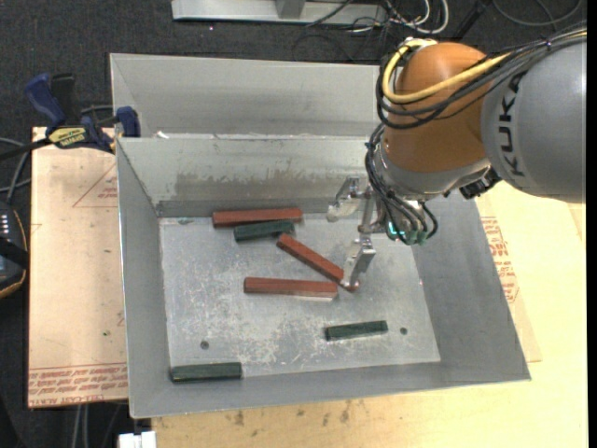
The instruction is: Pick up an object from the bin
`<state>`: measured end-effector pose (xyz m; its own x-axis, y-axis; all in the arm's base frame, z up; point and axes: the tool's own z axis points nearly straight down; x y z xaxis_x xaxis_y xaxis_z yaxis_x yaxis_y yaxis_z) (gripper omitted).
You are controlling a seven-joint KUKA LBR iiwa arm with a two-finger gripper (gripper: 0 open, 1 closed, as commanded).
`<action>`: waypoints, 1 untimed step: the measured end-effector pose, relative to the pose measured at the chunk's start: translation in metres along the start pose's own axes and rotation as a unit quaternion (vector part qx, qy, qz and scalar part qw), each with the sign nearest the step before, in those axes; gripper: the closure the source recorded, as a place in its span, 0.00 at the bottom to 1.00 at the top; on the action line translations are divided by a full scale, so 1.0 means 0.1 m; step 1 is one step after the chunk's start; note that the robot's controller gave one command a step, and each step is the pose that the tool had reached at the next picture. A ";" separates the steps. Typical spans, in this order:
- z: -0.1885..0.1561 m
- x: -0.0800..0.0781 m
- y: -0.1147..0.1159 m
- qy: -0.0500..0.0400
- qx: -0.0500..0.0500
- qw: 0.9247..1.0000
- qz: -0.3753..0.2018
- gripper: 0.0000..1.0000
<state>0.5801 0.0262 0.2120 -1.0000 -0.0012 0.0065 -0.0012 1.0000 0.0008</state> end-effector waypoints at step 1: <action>-0.04 -0.02 0.00 -0.004 0.000 1.000 0.000 0.00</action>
Offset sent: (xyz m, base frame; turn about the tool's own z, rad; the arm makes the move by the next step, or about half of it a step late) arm 0.0232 -0.0069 -0.1420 0.1984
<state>0.5816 0.0261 0.2160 -1.0000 -0.0004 -0.0010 -0.0004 1.0000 0.0011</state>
